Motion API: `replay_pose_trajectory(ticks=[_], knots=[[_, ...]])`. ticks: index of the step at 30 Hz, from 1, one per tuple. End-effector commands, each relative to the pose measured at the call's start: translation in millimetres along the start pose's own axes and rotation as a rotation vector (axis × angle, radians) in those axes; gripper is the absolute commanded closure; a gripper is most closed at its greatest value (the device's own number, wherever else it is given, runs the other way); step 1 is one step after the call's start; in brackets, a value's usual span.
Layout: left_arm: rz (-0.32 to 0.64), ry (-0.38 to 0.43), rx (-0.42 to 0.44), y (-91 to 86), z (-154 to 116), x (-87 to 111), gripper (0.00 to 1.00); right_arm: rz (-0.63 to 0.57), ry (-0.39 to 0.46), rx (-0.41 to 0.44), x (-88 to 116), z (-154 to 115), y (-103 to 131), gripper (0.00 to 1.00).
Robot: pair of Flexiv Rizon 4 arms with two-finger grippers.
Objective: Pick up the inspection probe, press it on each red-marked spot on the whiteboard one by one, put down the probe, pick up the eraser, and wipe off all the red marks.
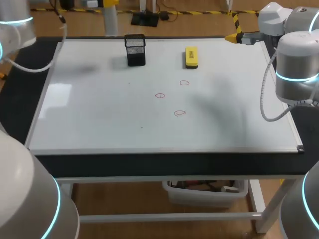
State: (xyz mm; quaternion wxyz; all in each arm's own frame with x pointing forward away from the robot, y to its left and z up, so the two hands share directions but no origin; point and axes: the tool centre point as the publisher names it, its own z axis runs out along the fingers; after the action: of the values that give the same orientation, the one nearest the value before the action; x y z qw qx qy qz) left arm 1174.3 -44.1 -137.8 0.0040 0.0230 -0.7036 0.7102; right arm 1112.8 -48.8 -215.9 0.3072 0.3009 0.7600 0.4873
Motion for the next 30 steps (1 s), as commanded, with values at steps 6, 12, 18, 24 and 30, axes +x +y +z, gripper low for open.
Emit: replay_pose_trajectory(ticks=[6,12,18,24,30], knots=[[0.0,-0.415,-0.013,2.7,-51.8,46.2,1.0,0.0,0.001,0.0,-0.6,0.3,-0.2,0.0],[0.012,-0.494,-0.009,8.9,-81.6,61.8,1.0,0.0,0.001,0.0,-0.6,0.3,-0.2,0.0],[0.029,-0.544,-0.011,15.5,-101.4,71.3,1.0,0.0,0.001,0.0,-0.6,0.3,-0.2,0.0],[0.037,-0.578,0.003,20.2,-116.4,74.1,1.0,0.0,0.001,0.0,-0.6,0.3,-0.2,0.0],[0.042,-0.593,0.013,24.4,-123.7,70.5,1.0,0.0,0.001,0.0,-0.6,0.3,-0.2,0.0]])
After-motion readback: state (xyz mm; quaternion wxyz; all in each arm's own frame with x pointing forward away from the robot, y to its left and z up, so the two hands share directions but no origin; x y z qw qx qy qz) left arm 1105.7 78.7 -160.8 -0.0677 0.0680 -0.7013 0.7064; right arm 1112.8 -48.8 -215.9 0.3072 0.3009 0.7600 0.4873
